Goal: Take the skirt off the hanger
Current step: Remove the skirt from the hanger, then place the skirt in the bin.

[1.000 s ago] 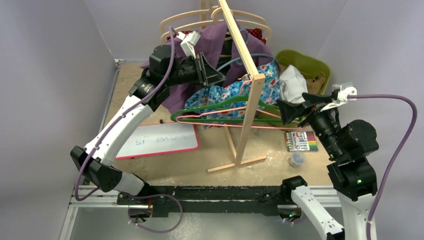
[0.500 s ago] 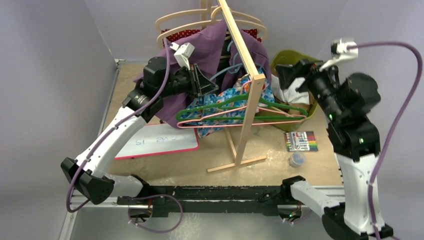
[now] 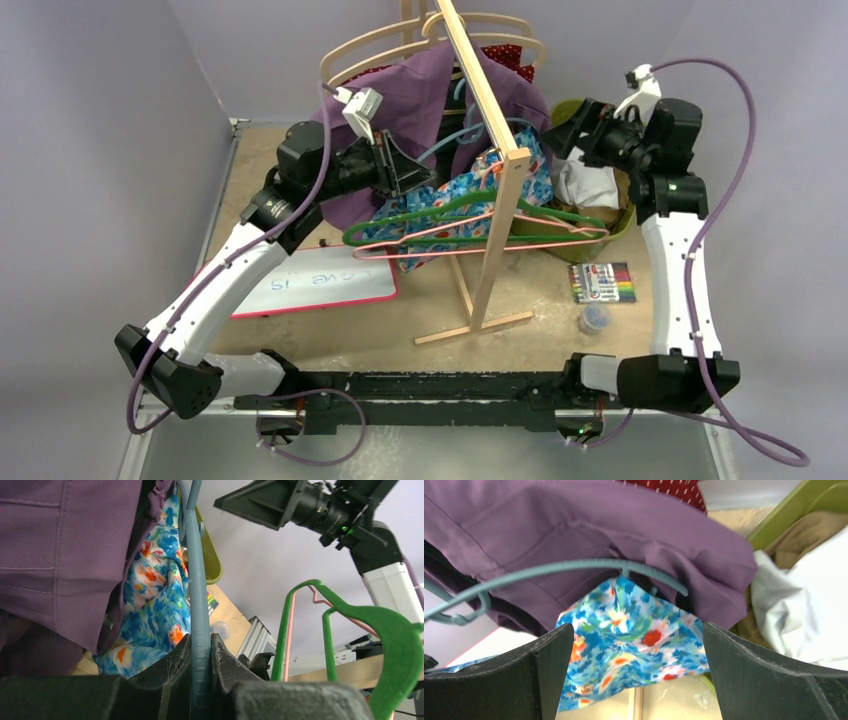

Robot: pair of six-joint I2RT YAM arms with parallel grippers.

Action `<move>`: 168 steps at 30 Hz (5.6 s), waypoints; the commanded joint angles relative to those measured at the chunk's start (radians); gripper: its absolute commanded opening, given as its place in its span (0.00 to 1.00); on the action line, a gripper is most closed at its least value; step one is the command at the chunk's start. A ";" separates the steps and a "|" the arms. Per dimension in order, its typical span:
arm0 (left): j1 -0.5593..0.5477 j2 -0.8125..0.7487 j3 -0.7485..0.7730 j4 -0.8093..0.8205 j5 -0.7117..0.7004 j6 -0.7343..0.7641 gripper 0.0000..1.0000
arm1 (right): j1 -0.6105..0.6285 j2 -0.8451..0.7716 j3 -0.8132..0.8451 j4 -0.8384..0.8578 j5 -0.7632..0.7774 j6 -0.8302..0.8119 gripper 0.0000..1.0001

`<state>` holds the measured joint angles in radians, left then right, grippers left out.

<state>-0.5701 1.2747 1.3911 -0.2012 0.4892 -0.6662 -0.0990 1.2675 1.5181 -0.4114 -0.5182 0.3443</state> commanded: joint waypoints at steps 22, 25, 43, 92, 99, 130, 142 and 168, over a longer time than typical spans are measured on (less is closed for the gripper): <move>0.001 -0.118 -0.075 0.254 0.111 -0.065 0.00 | -0.038 -0.114 -0.225 0.157 -0.134 -0.077 0.99; 0.001 -0.111 -0.075 0.260 0.115 -0.066 0.00 | -0.039 -0.079 -0.251 0.180 -0.335 -0.066 0.99; 0.001 -0.083 -0.043 0.206 0.056 -0.050 0.00 | -0.038 -0.129 -0.375 0.192 -0.350 -0.011 0.14; 0.001 -0.273 -0.092 0.046 -0.257 0.227 0.00 | 0.052 -0.779 -0.071 0.062 1.085 -0.287 0.00; 0.001 -0.292 -0.117 0.037 -0.251 0.238 0.00 | 0.059 -0.856 -0.096 0.092 1.064 -0.294 0.00; 0.001 -0.399 -0.138 -0.051 -0.262 0.238 0.00 | 0.059 -0.144 0.223 0.458 0.982 -0.442 0.00; 0.002 -0.400 -0.120 -0.066 -0.277 0.194 0.00 | 0.019 0.251 0.457 0.478 0.911 -0.492 0.00; 0.001 -0.415 -0.121 -0.111 -0.307 0.164 0.00 | -0.013 0.397 0.194 0.404 0.178 0.088 0.00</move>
<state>-0.5735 0.8768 1.2503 -0.3763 0.1997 -0.4873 -0.1055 1.8008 1.6386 -0.0566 -0.3122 0.3889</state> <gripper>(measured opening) 0.127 0.007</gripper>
